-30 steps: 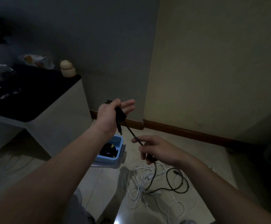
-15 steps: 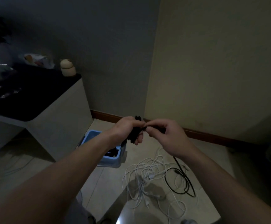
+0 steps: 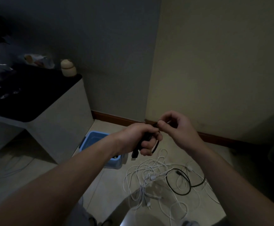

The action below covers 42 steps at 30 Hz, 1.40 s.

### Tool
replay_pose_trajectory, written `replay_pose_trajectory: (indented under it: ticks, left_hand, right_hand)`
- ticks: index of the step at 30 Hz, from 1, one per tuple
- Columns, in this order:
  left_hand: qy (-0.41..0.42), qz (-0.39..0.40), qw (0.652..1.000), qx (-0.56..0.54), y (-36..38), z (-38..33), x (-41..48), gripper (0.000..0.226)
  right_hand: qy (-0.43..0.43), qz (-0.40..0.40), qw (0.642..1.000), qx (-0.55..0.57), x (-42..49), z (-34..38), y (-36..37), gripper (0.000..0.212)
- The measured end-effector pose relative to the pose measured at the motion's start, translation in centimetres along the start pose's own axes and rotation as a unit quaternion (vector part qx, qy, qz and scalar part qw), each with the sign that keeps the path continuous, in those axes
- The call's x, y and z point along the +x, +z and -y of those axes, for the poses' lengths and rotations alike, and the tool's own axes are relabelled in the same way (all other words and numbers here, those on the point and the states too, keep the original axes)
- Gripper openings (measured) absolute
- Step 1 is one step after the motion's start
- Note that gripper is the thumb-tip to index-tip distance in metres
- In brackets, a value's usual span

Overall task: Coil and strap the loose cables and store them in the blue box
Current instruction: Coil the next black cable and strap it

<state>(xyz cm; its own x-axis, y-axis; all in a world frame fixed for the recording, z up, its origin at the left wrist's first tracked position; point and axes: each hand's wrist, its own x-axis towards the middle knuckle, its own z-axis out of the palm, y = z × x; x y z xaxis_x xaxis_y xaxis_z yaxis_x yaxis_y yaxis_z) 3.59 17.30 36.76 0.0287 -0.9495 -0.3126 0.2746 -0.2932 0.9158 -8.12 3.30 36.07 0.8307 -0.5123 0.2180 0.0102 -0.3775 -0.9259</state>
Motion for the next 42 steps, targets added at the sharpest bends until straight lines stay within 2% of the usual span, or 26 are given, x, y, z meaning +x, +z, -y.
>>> replay_pose_trajectory:
  ticks: [6,11,15,20,23,25,27,31,34,36,39,42]
  left_hand:
    - [0.035,-0.003,0.998,-0.054,0.0,-0.6,-0.6,0.021]
    - [0.076,-0.018,0.987,-0.141,-0.9,-1.1,-1.1,0.021]
    - [0.112,-0.062,0.966,-0.224,-1.1,-1.3,-0.8,0.024]
    - [0.173,-0.126,0.918,-0.335,-2.6,-1.9,-1.0,0.033]
    - [0.195,-0.161,0.9,-0.354,-3.7,-1.9,-1.0,0.033]
    - [0.211,-0.192,0.9,-0.329,-4.3,-1.8,-0.8,0.034]
    - [0.223,-0.22,0.905,-0.288,-4.8,-1.7,-0.8,0.032]
    - [0.227,-0.262,0.91,-0.227,-5.0,-1.6,-0.5,0.026]
    - [0.198,-0.331,0.921,-0.052,-4.4,-1.1,0.1,0.048]
    - [0.19,-0.347,0.916,0.071,-3.8,-0.7,0.3,0.059]
    - [0.177,-0.342,0.906,0.177,-3.3,-0.4,0.2,0.061]
    - [0.121,-0.329,0.885,0.306,-3.1,0.2,0.5,0.053]
  right_hand:
    - [0.103,0.018,0.99,0.098,0.0,-1.2,0.2,0.017]
    - [0.177,0.074,0.975,0.111,-0.1,-1.4,0.9,0.02]
    - [0.155,0.081,0.983,0.049,0.0,-2.0,1.6,0.02]
    - [0.162,0.124,0.979,-0.011,-0.5,-3.3,1.9,0.014]
    - [0.115,0.145,0.977,-0.108,-0.8,-3.3,2.0,0.017]
    - [0.087,0.154,0.972,-0.153,-0.8,-2.8,2.1,0.024]
    - [0.084,0.163,0.972,-0.15,-0.9,-2.1,2.2,0.031]
    - [0.078,0.18,0.969,-0.149,-1.2,-0.6,2.7,0.026]
    - [0.078,0.185,0.975,-0.093,-1.4,0.4,3.4,0.015]
    - [0.089,0.179,0.979,-0.043,-1.4,0.9,3.5,0.014]
    - [0.112,0.178,0.978,0.015,-1.3,1.4,3.1,0.021]
    - [0.136,0.182,0.973,0.037,-1.3,1.5,2.5,0.029]
